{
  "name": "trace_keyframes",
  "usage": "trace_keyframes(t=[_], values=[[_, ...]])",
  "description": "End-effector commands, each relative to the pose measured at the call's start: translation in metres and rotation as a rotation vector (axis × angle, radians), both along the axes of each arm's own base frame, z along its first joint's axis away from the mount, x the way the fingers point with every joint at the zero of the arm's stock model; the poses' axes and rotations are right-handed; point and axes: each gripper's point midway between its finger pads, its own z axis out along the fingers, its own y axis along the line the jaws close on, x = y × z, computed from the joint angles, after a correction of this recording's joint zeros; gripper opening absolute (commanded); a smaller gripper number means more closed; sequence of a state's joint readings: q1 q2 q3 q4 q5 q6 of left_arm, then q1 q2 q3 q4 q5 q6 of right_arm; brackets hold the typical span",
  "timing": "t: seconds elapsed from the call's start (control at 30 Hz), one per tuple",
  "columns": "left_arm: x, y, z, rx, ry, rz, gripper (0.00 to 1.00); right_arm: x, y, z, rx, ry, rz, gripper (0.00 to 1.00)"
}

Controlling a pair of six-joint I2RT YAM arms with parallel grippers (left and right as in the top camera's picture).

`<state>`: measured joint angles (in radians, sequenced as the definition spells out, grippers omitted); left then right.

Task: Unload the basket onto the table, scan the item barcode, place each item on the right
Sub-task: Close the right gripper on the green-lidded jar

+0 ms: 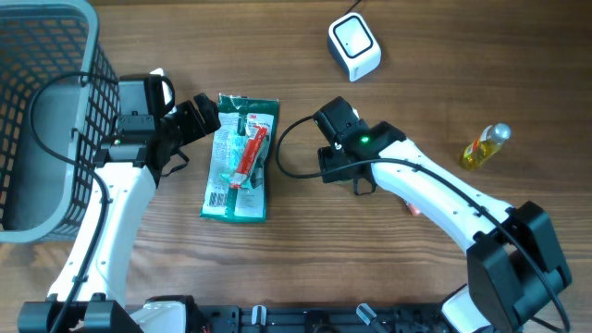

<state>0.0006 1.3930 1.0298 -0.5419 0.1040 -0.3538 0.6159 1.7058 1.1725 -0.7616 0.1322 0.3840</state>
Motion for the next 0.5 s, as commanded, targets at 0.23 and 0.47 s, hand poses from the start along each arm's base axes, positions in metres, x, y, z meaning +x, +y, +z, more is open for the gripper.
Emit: trace_keyframes(t=[0.23, 0.47], values=[[0.003, 0.000, 0.011, -0.005, -0.032, -0.007, 1.00, -0.002, 0.003, -0.003, 0.017, 0.015, 0.007, 0.59], [0.003, 0.000, 0.011, -0.005, -0.032, -0.007, 1.00, 0.004, 0.010, 0.000, 0.052, -0.007, -0.004, 0.96]])
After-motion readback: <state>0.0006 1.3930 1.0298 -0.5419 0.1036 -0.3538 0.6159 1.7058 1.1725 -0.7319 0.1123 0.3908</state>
